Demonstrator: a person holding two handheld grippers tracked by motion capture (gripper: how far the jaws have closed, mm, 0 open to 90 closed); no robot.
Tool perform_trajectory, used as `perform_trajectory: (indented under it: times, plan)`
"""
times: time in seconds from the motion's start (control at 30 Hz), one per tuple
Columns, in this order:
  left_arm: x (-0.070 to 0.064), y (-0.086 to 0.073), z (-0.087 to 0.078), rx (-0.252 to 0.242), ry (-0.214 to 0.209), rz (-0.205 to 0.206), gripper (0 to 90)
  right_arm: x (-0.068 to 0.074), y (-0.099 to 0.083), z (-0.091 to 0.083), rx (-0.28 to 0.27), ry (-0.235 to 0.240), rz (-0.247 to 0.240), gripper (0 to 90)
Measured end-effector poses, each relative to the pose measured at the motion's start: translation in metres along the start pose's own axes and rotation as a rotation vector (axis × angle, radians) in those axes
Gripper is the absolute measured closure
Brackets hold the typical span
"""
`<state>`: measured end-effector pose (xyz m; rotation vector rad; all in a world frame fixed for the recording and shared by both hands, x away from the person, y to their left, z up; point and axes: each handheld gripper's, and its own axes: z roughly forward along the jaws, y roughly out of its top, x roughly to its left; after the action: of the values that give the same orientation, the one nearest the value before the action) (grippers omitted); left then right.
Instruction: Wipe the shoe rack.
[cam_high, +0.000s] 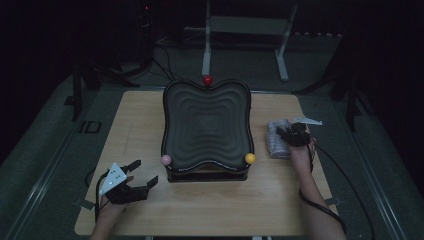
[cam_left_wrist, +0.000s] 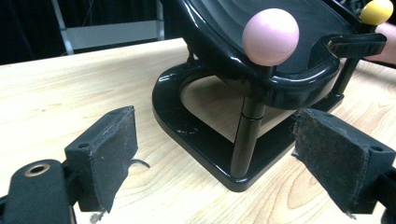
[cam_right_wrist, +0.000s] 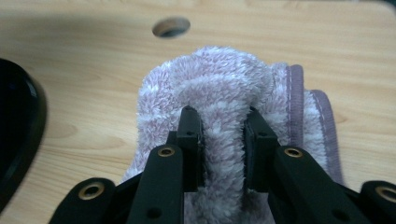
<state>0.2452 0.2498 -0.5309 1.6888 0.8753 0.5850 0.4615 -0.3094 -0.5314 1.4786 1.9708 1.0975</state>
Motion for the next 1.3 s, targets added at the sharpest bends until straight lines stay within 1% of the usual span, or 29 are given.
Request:
perform_trajectory:
  times: [0.03, 0.1, 0.2, 0.27, 0.37, 0.43, 0.5, 0.53, 0.57, 0.6, 0.63, 0.7, 0.77, 0.8, 0.93, 1.07, 1.13, 1.17, 1.2, 1.3]
  plan:
    - [0.000, 0.000, 0.000, 0.001, -0.001, 0.000, 13.6, -0.001, -0.002, 0.004, 0.007, 0.002, 0.009, 70.5]
    - [0.000, -0.001, 0.001, 0.004, 0.001, 0.002, 13.7, -0.003, -0.004, 0.010, 0.014, 0.014, 0.033, 65.0]
    - [0.001, -0.002, 0.001, 0.008, 0.003, -0.002, 13.6, -0.002, -0.004, 0.010, 0.004, 0.004, 0.031, 53.6]
    - [0.002, -0.003, 0.001, 0.010, 0.005, -0.009, 13.7, -0.003, -0.001, 0.006, -0.002, 0.013, 0.028, 45.2]
    - [0.003, -0.003, 0.001, 0.011, 0.009, -0.012, 13.7, -0.003, 0.003, -0.004, -0.044, 0.024, 0.027, 35.2]
    - [0.002, -0.003, 0.001, 0.014, 0.013, -0.010, 13.7, -0.003, 0.006, -0.011, -0.060, 0.035, 0.020, 28.8]
    - [0.002, -0.004, 0.002, 0.016, 0.011, -0.012, 13.7, -0.002, 0.006, -0.017, -0.090, 0.045, 0.001, 22.7]
    - [0.002, -0.004, 0.002, 0.016, 0.011, -0.012, 13.7, -0.002, 0.006, -0.017, -0.090, 0.045, 0.001, 22.7]
    - [0.002, -0.005, 0.003, 0.027, 0.011, -0.009, 13.7, -0.001, 0.005, -0.019, -0.090, 0.051, -0.002, 20.4]
    - [0.002, -0.005, 0.003, 0.028, 0.010, -0.007, 13.7, 0.000, 0.004, -0.021, -0.067, 0.062, -0.008, 19.4]
    - [0.002, -0.005, 0.003, 0.034, 0.010, -0.010, 13.7, 0.001, 0.001, -0.025, -0.071, 0.103, -0.011, 16.7]
    - [0.002, -0.006, 0.003, 0.032, 0.008, -0.011, 13.7, 0.002, -0.001, -0.026, -0.075, 0.106, -0.015, 16.4]
    - [0.002, -0.006, 0.003, 0.033, 0.008, -0.013, 13.7, 0.006, -0.005, -0.031, -0.075, 0.125, -0.024, 16.5]
    - [0.002, -0.006, 0.002, 0.032, 0.010, -0.013, 13.7, 0.007, -0.006, -0.032, -0.075, 0.125, -0.027, 16.5]
    - [0.003, -0.007, 0.002, 0.038, 0.012, -0.011, 13.7, 0.012, -0.012, -0.039, -0.075, 0.136, -0.056, 16.4]
    - [0.002, -0.008, 0.001, 0.039, 0.013, -0.013, 13.7, 0.016, -0.022, -0.051, -0.095, 0.143, -0.056, 14.7]
    - [0.003, -0.008, 0.001, 0.038, 0.011, -0.018, 13.7, 0.016, -0.024, -0.053, -0.097, 0.144, -0.058, 14.5]
    - [0.003, -0.009, 0.001, 0.042, 0.012, -0.018, 13.7, 0.017, -0.029, -0.058, -0.097, 0.154, -0.056, 14.0]
    - [0.003, -0.009, 0.000, 0.043, 0.016, -0.015, 13.7, 0.018, -0.033, -0.061, -0.090, 0.151, -0.064, 14.0]
    - [0.003, -0.008, -0.001, 0.038, 0.022, -0.016, 13.7, 0.020, -0.042, -0.068, -0.088, 0.156, -0.067, 13.6]
